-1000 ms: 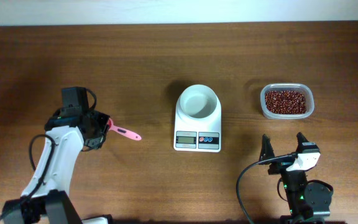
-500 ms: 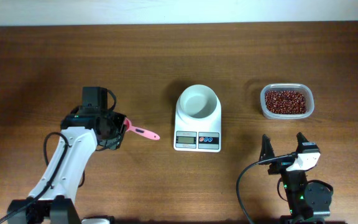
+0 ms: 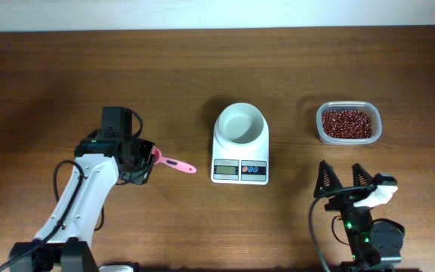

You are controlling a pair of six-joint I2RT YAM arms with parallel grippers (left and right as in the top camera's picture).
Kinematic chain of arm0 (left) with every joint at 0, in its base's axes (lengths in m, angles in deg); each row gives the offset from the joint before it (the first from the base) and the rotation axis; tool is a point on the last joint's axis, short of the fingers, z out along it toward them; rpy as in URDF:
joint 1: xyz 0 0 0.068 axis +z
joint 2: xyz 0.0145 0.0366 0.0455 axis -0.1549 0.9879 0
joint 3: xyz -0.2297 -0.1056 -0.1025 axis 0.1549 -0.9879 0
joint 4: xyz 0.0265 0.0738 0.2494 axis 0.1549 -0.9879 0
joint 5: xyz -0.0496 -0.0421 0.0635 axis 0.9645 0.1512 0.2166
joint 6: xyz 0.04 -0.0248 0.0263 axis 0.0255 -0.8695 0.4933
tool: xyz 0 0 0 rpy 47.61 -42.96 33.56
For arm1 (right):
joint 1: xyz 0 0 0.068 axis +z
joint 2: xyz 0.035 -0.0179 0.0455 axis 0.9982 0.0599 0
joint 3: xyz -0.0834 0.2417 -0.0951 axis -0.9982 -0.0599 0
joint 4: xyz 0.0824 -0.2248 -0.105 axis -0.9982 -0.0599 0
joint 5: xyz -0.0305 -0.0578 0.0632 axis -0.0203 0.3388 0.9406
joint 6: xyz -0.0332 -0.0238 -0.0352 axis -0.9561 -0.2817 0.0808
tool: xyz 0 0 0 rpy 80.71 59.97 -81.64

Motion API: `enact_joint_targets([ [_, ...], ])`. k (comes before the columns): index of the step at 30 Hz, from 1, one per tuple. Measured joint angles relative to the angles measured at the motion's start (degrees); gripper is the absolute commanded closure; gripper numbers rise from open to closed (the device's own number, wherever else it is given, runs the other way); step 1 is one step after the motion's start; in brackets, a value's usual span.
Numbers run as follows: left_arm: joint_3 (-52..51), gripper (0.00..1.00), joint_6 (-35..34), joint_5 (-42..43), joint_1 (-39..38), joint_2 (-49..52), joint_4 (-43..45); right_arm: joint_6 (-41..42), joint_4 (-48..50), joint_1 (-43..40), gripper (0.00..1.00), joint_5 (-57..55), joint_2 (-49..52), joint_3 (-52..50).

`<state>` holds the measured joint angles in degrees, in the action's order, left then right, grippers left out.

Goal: Scoop and weigh 50g on scale
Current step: 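Close the left gripper on the scoop bowl and lift it, then bring the scoop toward the right gripper in front of the scale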

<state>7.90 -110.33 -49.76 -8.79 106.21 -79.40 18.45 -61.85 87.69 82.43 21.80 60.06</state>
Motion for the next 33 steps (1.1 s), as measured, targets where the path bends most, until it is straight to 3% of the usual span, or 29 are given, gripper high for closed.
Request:
enact_joint_targets([
  [4,0.0,1.0,0.0,0.0,0.0,0.0,0.2,21.09,0.66,0.0,0.01,5.84,0.0,0.0],
  [9,0.0,1.0,0.0,0.02,0.0,0.0,0.2,29.55,0.92,0.0,0.01,10.51,0.0,0.0],
  [17,0.0,1.0,-0.04,8.7,-1.38,0.0,0.09,19.3,-0.07,0.0,0.01,19.17,0.0,0.48],
  [26,0.0,1.0,-0.02,7.23,-5.86,0.0,0.0,17.49,-19.93,0.0,0.01,24.7,4.74,17.49],
  [33,0.0,1.0,-0.02,7.04,-5.86,0.0,-0.07,17.49,-12.98,0.0,0.01,37.44,10.8,21.92],
])
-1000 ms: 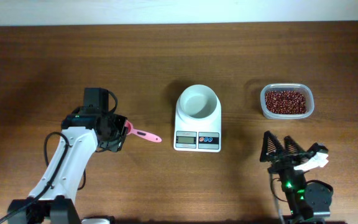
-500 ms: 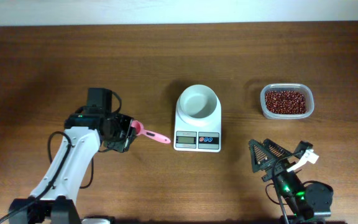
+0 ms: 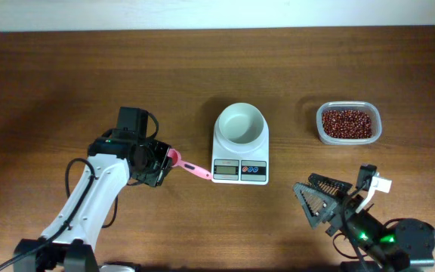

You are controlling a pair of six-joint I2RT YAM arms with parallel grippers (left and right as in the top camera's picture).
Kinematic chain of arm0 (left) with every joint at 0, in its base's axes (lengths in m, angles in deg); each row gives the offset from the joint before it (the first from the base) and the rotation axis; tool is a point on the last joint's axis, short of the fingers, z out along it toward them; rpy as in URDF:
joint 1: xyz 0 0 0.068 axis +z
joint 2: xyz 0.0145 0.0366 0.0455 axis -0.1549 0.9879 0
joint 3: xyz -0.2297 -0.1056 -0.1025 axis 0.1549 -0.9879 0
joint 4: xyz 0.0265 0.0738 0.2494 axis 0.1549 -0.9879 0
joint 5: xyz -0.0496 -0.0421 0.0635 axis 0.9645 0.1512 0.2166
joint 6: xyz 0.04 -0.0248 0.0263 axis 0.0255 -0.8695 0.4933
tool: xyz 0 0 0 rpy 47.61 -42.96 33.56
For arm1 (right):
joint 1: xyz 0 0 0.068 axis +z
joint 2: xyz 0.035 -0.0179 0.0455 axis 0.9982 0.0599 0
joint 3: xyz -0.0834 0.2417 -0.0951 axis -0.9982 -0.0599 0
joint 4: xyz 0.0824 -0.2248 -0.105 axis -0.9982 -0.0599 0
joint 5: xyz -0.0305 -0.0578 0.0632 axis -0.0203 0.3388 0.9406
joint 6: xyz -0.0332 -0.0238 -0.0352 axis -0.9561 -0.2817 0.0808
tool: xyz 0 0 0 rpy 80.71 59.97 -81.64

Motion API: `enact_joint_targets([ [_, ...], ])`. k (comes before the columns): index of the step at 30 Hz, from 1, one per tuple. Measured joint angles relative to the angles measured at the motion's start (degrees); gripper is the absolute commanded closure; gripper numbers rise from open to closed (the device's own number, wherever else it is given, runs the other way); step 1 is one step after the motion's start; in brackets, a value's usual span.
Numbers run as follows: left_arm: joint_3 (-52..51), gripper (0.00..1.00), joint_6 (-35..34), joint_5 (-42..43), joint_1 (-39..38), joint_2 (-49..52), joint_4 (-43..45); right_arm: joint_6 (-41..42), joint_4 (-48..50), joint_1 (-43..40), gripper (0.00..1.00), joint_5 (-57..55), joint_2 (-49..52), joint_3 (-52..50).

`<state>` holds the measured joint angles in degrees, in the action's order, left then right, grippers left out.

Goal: Scoop and weigh 50g on scale
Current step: 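Bring the scoop toward the right gripper in front of the scale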

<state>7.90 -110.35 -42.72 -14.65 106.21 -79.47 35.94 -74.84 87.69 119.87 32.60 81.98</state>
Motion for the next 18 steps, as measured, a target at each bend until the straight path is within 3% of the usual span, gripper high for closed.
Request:
enact_joint_targets([
  [6,0.0,1.0,0.0,0.0,0.0,0.0,-1.05,-1.75,0.76,0.0,0.01,-0.83,3.76,0.02],
  [11,-0.02,1.0,0.0,-0.04,0.0,-0.11,-1.68,-1.79,0.87,0.04,0.01,5.95,20.55,1.62],
  [18,-0.02,1.0,0.0,-0.26,-3.06,-0.11,-2.84,-1.79,2.03,4.76,0.01,14.36,31.56,2.82],
])
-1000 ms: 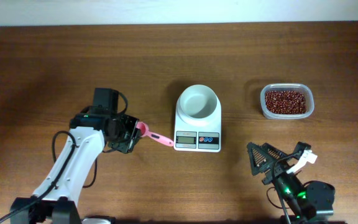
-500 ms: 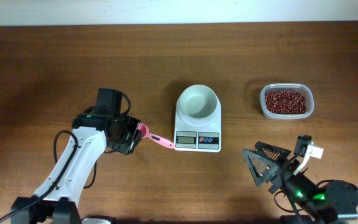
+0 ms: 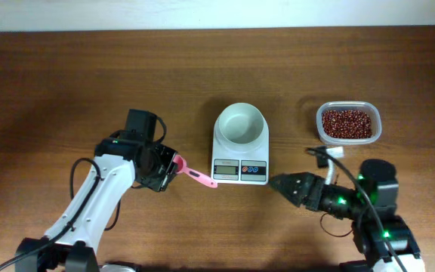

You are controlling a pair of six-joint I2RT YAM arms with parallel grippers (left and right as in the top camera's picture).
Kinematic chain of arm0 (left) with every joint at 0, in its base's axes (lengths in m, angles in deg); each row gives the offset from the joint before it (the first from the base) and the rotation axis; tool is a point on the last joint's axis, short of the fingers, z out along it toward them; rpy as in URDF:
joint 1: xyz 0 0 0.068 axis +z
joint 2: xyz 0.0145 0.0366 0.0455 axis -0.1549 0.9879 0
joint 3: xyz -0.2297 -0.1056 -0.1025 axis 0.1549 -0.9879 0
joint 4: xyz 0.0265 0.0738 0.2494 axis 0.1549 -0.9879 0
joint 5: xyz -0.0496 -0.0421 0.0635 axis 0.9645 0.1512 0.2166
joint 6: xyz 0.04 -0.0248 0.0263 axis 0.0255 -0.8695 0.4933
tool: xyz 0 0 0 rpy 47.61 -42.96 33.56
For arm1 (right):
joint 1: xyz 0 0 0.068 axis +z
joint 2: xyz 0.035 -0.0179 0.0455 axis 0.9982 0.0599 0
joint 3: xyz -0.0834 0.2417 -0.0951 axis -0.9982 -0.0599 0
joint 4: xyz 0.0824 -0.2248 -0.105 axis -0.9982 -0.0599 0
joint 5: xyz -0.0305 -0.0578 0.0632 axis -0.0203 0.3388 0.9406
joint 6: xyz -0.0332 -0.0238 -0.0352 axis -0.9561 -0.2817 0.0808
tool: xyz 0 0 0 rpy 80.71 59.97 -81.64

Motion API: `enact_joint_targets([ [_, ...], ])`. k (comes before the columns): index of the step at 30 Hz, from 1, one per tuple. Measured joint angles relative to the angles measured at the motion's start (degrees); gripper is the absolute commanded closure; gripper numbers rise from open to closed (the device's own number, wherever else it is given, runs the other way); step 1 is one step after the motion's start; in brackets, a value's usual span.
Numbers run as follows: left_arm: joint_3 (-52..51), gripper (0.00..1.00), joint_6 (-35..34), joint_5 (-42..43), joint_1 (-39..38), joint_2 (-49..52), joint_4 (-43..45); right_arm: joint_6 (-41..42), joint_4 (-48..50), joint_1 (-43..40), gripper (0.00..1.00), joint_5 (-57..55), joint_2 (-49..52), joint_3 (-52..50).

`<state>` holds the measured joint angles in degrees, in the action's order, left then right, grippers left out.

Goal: Scoop and weigh 50g on scale
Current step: 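Bring the scoop toward the right gripper in front of the scale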

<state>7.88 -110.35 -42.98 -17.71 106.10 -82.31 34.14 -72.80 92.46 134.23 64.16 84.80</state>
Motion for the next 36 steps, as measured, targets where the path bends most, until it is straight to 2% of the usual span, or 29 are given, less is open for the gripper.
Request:
enact_joint_targets([
  [4,0.0,1.0,0.0,-0.04,-1.9,0.0,0.0,0.11,2.45,9.09,0.01,-5.73,3.65,0.07],
  [7,0.0,1.0,-0.79,1.07,-2.73,0.0,-0.07,0.09,11.3,15.13,0.01,-8.33,6.36,0.37],
  [11,0.0,1.0,-6.32,3.67,-3.67,-0.02,-0.09,3.74,14.51,22.05,0.01,-14.84,11.96,0.59],
  [18,-0.02,1.0,-8.98,6.71,-5.84,-0.02,0.09,10.36,24.17,25.2,0.0,-19.43,22.6,0.74],
  [20,-0.02,1.0,-9.01,6.95,-5.88,-0.02,0.11,11.87,25.79,25.22,0.14,-19.63,24.11,0.74],
  [21,-0.02,1.0,-9.16,6.97,-5.88,-0.02,0.11,12.28,26.12,25.22,0.17,-19.65,24.26,0.74],
  [27,-0.02,1.0,-11.63,7.13,-6.34,-0.02,0.42,13.62,28.57,25.24,0.27,-19.89,24.3,0.76],
  [31,-0.13,1.0,-14.86,7.17,-9.86,-0.02,4.42,13.79,28.79,25.57,0.29,-20.76,24.3,0.76],
  [36,-0.13,1.0,-19.87,7.15,-13.7,-0.04,5.29,13.84,28.79,30.34,0.34,-25.44,24.3,0.76],
])
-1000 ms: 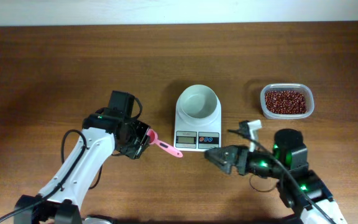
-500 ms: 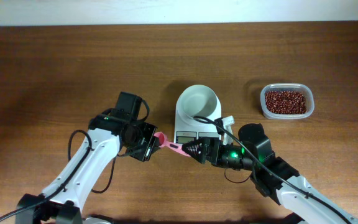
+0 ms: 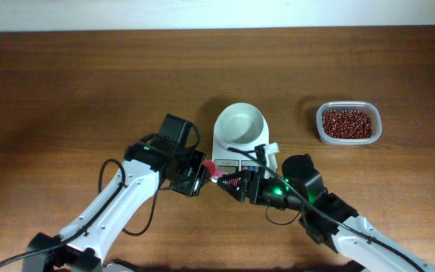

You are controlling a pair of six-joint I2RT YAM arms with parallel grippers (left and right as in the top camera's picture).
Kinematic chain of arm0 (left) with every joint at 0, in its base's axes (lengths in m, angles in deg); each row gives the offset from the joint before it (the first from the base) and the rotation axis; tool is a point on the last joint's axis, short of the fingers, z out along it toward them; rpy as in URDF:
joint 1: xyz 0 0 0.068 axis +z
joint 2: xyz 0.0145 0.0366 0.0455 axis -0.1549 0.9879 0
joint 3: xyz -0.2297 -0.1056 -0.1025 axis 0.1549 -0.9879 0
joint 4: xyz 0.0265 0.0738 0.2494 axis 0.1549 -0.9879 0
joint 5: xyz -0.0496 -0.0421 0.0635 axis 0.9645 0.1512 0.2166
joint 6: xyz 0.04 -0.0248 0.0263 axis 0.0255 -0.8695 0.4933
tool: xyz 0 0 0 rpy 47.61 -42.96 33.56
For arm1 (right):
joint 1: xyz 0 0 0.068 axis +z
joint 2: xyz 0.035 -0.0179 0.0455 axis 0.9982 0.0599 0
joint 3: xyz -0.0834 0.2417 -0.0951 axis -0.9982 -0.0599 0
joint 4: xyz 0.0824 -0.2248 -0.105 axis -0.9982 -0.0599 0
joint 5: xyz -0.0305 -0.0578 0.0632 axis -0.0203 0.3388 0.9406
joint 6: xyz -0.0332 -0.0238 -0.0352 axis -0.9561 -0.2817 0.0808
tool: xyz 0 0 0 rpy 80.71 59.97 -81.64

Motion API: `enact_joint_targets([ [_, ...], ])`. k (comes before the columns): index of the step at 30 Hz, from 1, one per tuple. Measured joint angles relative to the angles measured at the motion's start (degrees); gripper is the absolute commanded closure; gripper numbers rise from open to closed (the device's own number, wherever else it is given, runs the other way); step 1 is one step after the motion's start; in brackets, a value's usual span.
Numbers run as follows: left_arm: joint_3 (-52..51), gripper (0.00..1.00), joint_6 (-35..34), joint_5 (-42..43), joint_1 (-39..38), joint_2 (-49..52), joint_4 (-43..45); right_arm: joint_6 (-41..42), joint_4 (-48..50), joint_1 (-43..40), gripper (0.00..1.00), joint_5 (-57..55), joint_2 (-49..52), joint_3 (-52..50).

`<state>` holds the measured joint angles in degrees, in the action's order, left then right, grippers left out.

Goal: Scoop and weigh 50g on scale
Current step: 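Bring the scoop toward the right gripper in front of the scale, then grasp the scoop handle with the right gripper, release left gripper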

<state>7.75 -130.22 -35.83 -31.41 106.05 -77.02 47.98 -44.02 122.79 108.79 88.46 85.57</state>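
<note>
The pink spoon (image 3: 211,168) hangs just in front of the white scale (image 3: 239,168), at its left corner. My left gripper (image 3: 200,172) is shut on the spoon's bowl end. My right gripper (image 3: 227,182) has come in from the right; its dark fingers stand open around the handle's free end. A white bowl (image 3: 240,123) sits empty on the scale. The clear tub of red beans (image 3: 347,123) stands to the right of the scale. The scale's display is half hidden by the right gripper.
Cables of both arms trail over the front half of the wooden table (image 3: 66,83). The left arm reaches in from the lower left and the right arm from the lower right, and they meet in front of the scale.
My left gripper has carried the spoon right, up to the scale's front left corner. My right gripper has moved left from in front of the scale's right side to the spoon's handle.
The left gripper held the pink spoon well left of the scale while the right gripper stood open near the front edge. The left then brought the spoon closer to the scale at each moment, and the right arm turned left. Now both grippers meet at the spoon.
</note>
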Motion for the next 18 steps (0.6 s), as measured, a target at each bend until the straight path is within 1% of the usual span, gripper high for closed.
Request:
enact_joint_targets([
  [2,0.0,1.0,-0.26,0.02,-0.39,-0.02,0.0,-0.07,0.0,0.76,0.36,-1.57,0.0,0.0],
  [8,0.0,1.0,-0.94,1.29,-0.59,-0.02,0.0,-0.07,0.02,1.18,0.45,-4.5,0.0,0.0],
  [15,0.0,1.0,-1.07,2.6,-0.79,-0.02,0.0,-0.04,0.02,1.27,0.48,-6.45,0.0,0.0],
  [18,0.0,1.0,-1.07,2.82,-1.79,-0.02,0.0,-0.07,0.02,1.27,0.52,-6.88,0.0,0.0],
])
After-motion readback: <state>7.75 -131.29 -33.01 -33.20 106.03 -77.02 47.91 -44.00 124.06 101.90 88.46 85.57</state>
